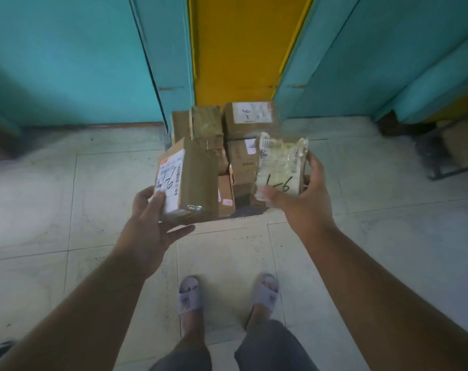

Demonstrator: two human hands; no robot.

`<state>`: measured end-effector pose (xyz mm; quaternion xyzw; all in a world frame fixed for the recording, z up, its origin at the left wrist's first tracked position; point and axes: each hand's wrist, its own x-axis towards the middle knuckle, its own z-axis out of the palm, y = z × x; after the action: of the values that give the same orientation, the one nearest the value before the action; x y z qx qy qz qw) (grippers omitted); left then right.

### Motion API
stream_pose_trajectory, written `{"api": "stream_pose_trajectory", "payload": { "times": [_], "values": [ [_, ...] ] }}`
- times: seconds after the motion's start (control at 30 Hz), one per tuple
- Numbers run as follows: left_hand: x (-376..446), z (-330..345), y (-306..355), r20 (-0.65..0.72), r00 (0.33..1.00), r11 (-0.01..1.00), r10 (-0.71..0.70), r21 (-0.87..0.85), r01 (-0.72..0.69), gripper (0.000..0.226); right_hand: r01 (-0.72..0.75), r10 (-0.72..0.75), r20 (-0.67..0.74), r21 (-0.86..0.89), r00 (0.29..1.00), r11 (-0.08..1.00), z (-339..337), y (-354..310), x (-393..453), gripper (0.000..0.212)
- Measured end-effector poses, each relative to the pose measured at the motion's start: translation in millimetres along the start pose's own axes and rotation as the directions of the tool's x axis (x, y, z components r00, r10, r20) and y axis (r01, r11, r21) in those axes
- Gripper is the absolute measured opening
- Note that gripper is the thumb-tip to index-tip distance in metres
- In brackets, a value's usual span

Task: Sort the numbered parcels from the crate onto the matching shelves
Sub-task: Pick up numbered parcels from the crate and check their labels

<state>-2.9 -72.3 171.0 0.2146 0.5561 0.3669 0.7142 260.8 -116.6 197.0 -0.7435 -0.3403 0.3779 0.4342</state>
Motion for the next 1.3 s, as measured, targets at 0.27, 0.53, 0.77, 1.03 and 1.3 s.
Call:
{"api": "stream_pose_trajectory", "payload": {
  "times": [0.27,0.53,0.77,1.03,1.3],
  "values": [
    [-72,166,0,0.178,0.971,0.943,0.159,0.263,-0.203,0.029,0.092,-0.067,-0.187,0.130,0.980,0.987,-185,-61,-32,0.093],
    [-122,387,-68,0.329,0.930,0.920,0.165,0.289,-0.266,0.022,0.246,-0.191,-0.324,0.138,0.926,0.959,-396,-57,-45,0.098],
    [-131,563,-93,0.533,0.826,0.855,0.185,0.326,-0.402,0.032,0.334,-0.213,-0.520,0.148,0.827,0.931,-552,-52,-25,0.098],
    [-121,775,-144,0.755,0.654,0.813,0.033,0.361,-0.457,0.025,0.261,-0.093,-0.722,0.124,0.685,0.957,-705,-30,5,0.105],
    [-162,983,-214,0.881,0.473,0.772,0.001,0.300,-0.560,0.056,0.261,-0.112,-0.830,0.041,0.546,0.964,-886,-7,14,0.102]
  ]
}}
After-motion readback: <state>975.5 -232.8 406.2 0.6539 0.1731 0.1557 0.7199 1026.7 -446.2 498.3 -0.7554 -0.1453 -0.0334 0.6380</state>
